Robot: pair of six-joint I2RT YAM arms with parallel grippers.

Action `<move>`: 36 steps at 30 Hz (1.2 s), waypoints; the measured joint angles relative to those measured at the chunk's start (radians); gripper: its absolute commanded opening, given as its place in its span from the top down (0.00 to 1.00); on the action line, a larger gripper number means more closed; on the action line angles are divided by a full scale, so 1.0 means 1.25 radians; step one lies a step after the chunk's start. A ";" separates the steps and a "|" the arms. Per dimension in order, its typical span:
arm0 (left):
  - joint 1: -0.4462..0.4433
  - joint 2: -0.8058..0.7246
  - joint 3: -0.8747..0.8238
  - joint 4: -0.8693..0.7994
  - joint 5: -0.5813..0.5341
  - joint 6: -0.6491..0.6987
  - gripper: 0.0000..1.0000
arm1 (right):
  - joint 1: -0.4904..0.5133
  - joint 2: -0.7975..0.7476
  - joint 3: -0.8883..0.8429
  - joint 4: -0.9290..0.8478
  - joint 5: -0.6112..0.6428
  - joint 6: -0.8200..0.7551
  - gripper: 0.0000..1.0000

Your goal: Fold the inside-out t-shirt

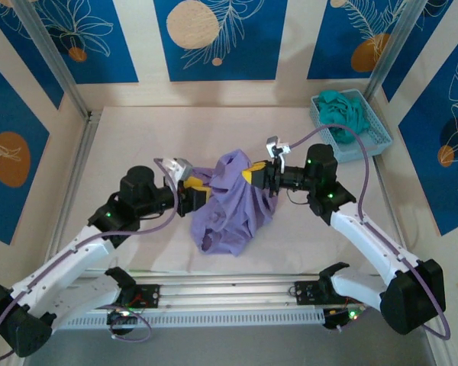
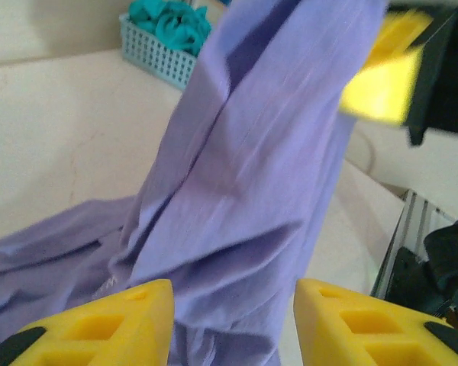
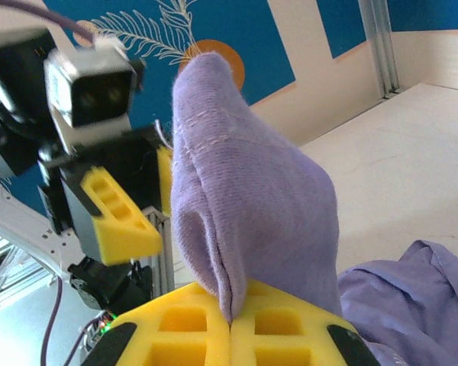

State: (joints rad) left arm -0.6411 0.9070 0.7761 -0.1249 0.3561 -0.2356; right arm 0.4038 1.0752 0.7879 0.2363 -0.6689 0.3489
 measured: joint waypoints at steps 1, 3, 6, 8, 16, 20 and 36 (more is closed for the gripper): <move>0.002 0.007 -0.016 0.010 -0.002 0.006 0.51 | -0.002 0.000 0.000 0.003 -0.002 0.003 1.00; 0.011 0.024 -0.035 0.027 -0.002 0.016 0.50 | -0.004 0.000 0.000 0.006 -0.005 0.009 1.00; 0.036 0.060 -0.047 0.061 0.005 0.031 0.47 | -0.004 0.000 0.000 0.008 -0.011 0.010 1.00; 0.056 0.088 -0.048 0.095 0.024 0.036 0.46 | -0.005 0.000 0.000 0.008 -0.013 0.012 1.00; 0.126 0.211 -0.049 0.222 0.154 0.044 0.40 | -0.007 0.000 0.000 0.008 -0.016 0.012 1.00; 0.134 0.243 -0.049 0.244 0.218 0.066 0.37 | -0.009 0.000 0.000 0.007 -0.016 0.012 1.00; 0.134 0.378 0.050 0.239 0.290 0.158 0.39 | -0.011 0.001 0.000 0.007 -0.023 0.012 1.00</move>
State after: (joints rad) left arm -0.4740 1.3788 0.8391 0.1741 0.7181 -0.0376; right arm 0.3904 1.0767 0.7879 0.2447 -0.6971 0.3634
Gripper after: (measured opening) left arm 0.629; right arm 0.044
